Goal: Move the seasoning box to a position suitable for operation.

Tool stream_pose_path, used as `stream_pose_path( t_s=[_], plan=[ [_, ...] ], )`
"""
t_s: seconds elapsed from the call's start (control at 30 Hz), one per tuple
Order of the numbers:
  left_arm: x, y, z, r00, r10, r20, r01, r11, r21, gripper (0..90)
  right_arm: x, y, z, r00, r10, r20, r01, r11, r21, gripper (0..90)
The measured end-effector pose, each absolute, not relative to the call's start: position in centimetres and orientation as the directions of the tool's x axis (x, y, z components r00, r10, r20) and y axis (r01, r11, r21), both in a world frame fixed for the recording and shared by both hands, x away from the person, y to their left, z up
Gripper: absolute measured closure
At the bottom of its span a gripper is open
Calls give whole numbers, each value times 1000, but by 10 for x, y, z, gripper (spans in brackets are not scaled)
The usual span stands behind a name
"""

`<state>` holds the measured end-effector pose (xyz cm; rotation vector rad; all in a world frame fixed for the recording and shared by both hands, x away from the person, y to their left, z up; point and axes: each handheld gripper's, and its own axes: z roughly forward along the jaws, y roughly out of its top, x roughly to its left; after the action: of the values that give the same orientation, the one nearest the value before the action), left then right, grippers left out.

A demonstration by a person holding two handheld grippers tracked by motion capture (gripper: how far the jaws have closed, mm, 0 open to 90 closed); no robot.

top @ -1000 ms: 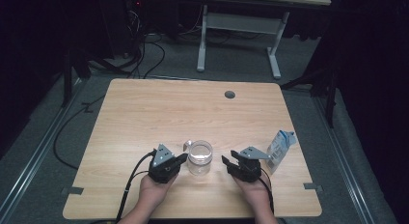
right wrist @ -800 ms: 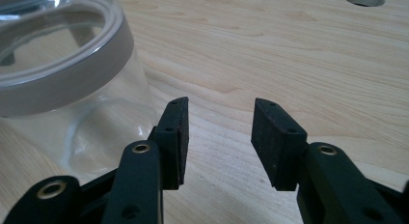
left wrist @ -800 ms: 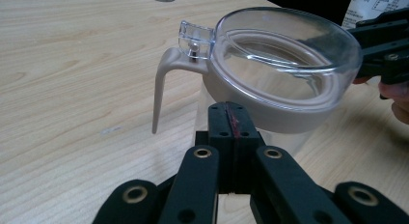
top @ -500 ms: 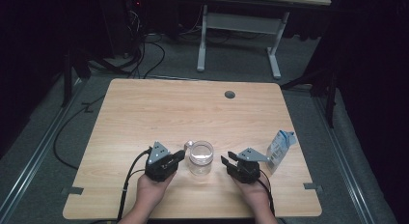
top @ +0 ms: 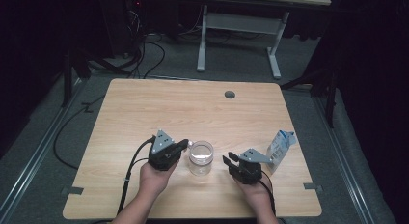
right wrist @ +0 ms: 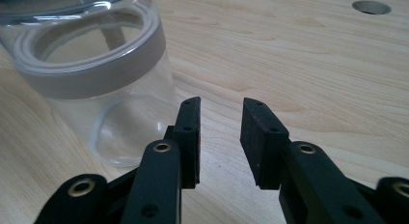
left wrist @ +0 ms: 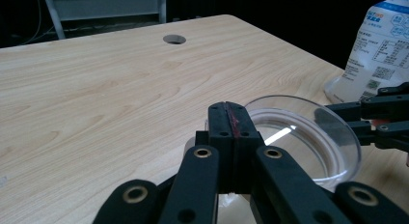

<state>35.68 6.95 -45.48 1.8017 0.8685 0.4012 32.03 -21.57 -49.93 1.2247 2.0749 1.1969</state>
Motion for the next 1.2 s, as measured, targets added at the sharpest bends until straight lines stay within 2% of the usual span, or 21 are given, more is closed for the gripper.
stream_pose_path(
  t_s=[0.63, 0.67, 0.77, 1.2],
  plan=[
    [373, 61, -457, 671, 735, -100, 383, -228, 895, 900, 318, -210, -499, -534, 844, 50, 470, 247, 848, 804],
    [373, 60, -457, 671, 735, -100, 383, -228, 895, 900, 318, -210, -499, -537, 843, 46, 466, 250, 849, 846],
    [373, 60, -458, 671, 735, -99, 380, -226, 897, 900, 317, -210, -498, -538, 842, 40, 456, 251, 854, 900],
    [372, 60, -459, 664, 741, -98, 378, -220, 900, 900, 315, -206, -490, -559, 829, 25, 416, 254, 873, 900]
  ],
)
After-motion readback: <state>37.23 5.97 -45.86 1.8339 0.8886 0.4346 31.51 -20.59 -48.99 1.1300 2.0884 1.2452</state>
